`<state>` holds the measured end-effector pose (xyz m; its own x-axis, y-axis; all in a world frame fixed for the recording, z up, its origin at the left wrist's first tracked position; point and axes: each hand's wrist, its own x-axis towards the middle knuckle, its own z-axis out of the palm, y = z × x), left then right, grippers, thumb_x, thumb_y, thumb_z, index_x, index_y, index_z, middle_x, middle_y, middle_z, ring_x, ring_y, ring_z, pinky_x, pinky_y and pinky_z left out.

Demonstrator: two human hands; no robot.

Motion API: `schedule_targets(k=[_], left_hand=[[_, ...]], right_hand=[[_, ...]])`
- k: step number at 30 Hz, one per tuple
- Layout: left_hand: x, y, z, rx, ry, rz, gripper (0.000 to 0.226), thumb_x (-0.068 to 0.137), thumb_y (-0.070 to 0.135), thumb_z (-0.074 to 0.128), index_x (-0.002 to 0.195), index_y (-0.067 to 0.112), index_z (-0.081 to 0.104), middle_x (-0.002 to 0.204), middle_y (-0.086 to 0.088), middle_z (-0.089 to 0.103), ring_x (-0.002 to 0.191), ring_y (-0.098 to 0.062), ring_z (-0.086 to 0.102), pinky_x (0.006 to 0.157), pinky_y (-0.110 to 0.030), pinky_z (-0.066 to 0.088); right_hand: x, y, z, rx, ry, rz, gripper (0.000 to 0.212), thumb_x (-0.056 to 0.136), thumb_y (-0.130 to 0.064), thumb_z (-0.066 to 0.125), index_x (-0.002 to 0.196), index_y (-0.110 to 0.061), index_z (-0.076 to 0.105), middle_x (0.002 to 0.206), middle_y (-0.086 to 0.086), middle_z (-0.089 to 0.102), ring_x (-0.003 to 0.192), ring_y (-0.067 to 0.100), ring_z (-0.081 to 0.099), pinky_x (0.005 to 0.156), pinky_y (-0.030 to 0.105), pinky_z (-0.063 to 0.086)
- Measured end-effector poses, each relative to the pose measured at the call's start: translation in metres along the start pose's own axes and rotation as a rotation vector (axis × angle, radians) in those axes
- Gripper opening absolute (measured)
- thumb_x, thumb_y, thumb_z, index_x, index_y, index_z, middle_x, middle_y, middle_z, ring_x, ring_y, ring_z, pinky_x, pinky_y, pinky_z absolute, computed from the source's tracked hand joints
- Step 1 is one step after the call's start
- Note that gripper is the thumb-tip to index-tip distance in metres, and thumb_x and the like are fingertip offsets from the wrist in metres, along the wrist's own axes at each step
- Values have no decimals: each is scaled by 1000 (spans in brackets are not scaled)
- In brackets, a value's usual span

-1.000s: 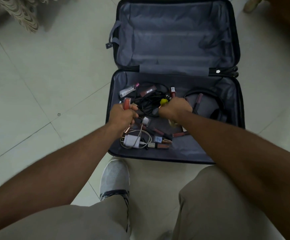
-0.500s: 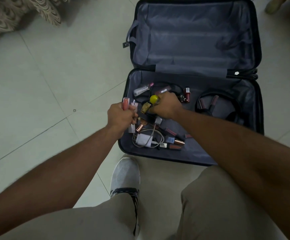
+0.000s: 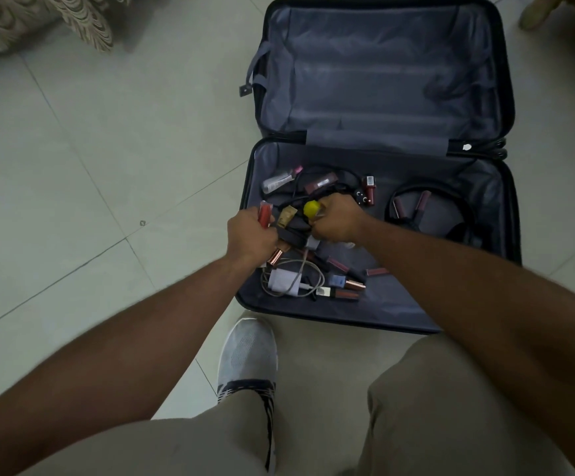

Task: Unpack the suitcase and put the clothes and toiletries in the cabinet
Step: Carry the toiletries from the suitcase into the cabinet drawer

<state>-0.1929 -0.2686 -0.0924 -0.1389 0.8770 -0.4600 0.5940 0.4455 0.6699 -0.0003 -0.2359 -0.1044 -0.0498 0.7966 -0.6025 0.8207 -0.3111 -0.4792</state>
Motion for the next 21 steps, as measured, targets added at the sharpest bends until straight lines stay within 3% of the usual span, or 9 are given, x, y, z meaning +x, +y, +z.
schedule_targets(k=[3,5,7,9,12,14,17,21], left_hand=[[1,3,2,122,8,101,12,80,7,76,92,10,74,85,-8,73,77,-25,70,77,-38,61],[2,6,-1,191,2,130,11,76,4,77,83,9,71,79,-8,70,71,-24,67,69,-37,59],[5,6,-4,255,1,91,22,71,0,78,68,13,60,69,-5,62,62,-21,61,56,-31,51],[8,6,-7,280,-9,35,28,72,0,80,64,14,56,68,-7,61,62,-25,65,56,-32,55],[12,5,-13,217,-37,-33,9,83,5,74,77,7,68,73,-13,71,61,-29,74,59,-44,65],[13,4,-14,221,-61,-61,6,83,3,75,87,5,70,80,-15,74,62,-27,75,61,-43,65],[6,4,-12,494,-42,74,19,84,14,79,93,4,66,91,-13,69,73,-25,66,65,-31,54],[-2,5,2,682,-67,203,23,95,18,68,109,0,67,106,-20,68,96,-37,69,72,-35,49]], right_hand=[[1,8,-1,-18,6,-6,14,77,-14,77,87,-7,70,77,2,65,68,17,61,55,23,48],[2,13,-2,-23,28,-11,18,75,-16,78,90,-6,72,85,7,70,77,22,66,60,25,51],[3,15,-2,-27,37,-20,20,74,-16,78,91,-6,73,89,10,74,83,24,69,67,31,57],[4,15,-1,-25,29,-29,20,74,-15,77,92,-6,74,90,10,74,84,25,70,70,33,59],[4,11,0,-21,4,-38,17,76,-13,73,91,-4,72,84,7,69,75,22,65,57,25,52],[4,7,1,-28,-5,-44,16,76,-13,73,88,-4,71,82,7,67,71,20,61,53,22,44],[3,1,4,-53,-22,-59,13,75,-12,73,84,-3,69,82,10,68,76,24,64,53,23,44],[1,2,3,-60,-32,-53,10,74,-14,72,78,-7,66,77,6,65,71,21,62,53,23,44]])
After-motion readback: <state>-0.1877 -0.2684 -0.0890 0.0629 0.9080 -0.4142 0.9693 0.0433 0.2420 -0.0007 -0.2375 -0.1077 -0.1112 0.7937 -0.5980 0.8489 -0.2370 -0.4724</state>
